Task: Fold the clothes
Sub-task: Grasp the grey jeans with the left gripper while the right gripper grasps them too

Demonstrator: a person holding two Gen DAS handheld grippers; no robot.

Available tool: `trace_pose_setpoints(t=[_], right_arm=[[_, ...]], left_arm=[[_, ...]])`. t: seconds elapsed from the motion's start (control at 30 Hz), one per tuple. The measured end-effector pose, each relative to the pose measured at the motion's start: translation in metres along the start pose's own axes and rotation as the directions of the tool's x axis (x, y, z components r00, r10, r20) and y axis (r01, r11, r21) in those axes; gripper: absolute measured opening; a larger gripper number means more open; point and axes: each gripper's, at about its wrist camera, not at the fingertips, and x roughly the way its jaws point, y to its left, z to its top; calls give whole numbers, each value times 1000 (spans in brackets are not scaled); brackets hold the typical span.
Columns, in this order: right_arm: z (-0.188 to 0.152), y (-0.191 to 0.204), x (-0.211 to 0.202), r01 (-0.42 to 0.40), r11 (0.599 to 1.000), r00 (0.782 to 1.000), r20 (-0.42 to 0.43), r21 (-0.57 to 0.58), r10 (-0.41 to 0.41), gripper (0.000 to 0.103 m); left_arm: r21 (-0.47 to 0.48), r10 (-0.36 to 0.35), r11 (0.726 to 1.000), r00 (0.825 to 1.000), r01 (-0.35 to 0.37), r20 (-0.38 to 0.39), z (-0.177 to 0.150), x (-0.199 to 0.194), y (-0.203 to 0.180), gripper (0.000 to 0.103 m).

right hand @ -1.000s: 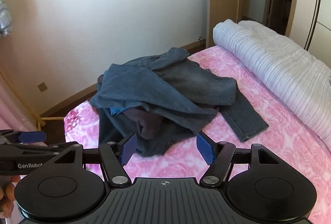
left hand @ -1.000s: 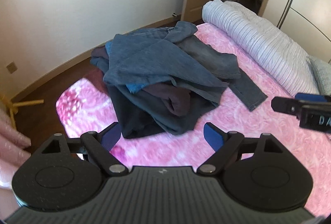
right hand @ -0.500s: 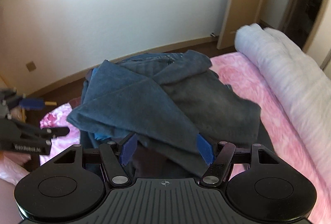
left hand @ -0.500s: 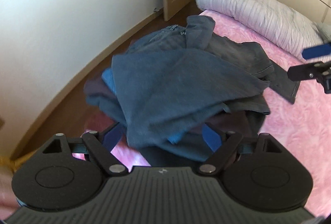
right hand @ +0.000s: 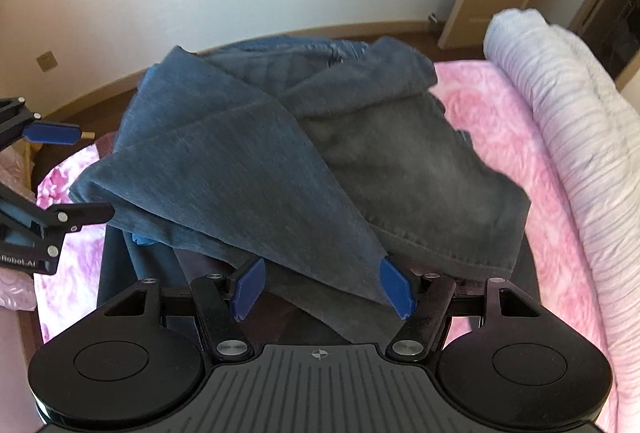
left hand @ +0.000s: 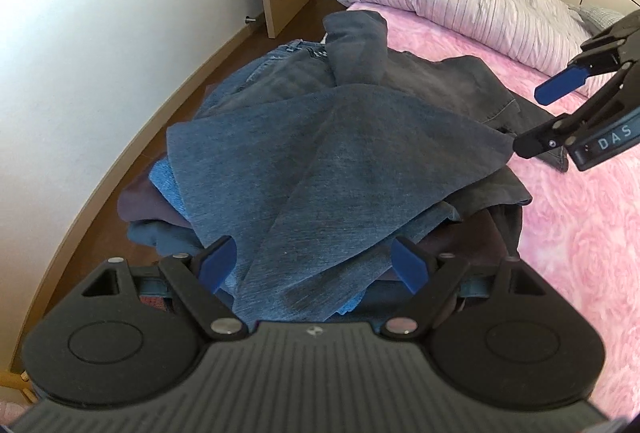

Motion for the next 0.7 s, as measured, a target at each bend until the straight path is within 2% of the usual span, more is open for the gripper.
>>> trace_pose_setpoints(t=[0.47,0.6,0.7], right_arm=[[1,-4,18,-5,1000,999,-39,4,5,68],[1,-8,24,-14,1000,999,-40,6,14,68],[2,-7,30,-22,999,999,-24,-36,21,68]], left_arm=[[60,-22,998,999,24,-29,1,12,2,81],[125,-34,991,999,38,-29,0,18,0,81],[190,-41,981,999,44,-23,-3,23,-3,81]])
